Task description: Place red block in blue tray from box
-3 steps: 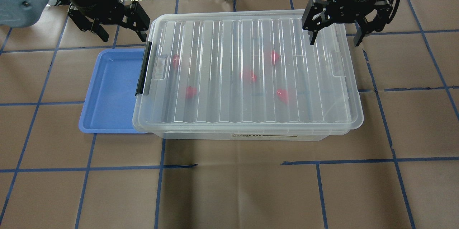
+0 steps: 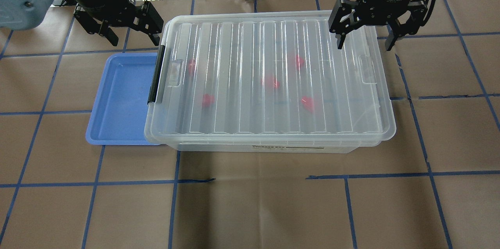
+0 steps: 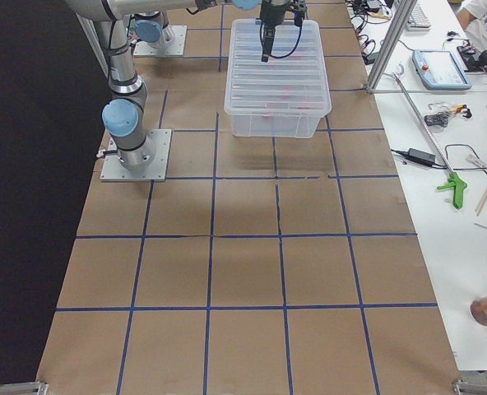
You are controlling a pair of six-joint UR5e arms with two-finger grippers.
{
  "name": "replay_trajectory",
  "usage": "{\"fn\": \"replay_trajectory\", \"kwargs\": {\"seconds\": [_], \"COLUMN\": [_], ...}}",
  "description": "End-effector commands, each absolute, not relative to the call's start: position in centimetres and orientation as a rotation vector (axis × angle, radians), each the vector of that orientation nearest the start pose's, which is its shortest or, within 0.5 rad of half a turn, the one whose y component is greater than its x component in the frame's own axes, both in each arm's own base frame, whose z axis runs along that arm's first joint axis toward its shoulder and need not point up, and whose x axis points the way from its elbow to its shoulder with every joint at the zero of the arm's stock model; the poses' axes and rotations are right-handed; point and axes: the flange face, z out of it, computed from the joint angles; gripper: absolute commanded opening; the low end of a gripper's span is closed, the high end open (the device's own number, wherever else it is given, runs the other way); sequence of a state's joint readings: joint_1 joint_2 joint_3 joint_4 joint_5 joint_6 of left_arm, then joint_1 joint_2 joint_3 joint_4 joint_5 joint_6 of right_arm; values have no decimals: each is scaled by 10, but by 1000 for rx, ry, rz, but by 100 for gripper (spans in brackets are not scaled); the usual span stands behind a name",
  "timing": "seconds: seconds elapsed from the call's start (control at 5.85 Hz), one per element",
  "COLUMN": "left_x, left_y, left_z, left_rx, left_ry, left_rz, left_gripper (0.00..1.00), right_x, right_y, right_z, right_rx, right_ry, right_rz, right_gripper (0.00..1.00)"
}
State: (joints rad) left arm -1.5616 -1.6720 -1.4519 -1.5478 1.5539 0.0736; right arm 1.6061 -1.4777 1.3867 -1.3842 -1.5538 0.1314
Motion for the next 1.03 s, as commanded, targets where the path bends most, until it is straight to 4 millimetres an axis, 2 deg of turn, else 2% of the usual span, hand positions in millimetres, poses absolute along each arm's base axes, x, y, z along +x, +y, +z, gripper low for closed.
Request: {"fn": "replay_trajectory", "kwargs": {"seconds": [0.0,0.34,0.85], "left_x": [-130,-130,-130], "left_y": [-540,-540,-541], "left_z": [498,496,495], "left_rx": [105,105,100], "left_ry": [3154,3154,3155], "left_rz": [-69,-62,-62], "left_gripper": [98,98,98], "right_x": [154,149,153], "right_y": [-516,-517,-513], "right_z": [511,511,517], "right_rx": [148,162,164], "right_ry": [3118,3113,3125], "right_rz": [154,158,136], "right_gripper": [100,100,100]}}
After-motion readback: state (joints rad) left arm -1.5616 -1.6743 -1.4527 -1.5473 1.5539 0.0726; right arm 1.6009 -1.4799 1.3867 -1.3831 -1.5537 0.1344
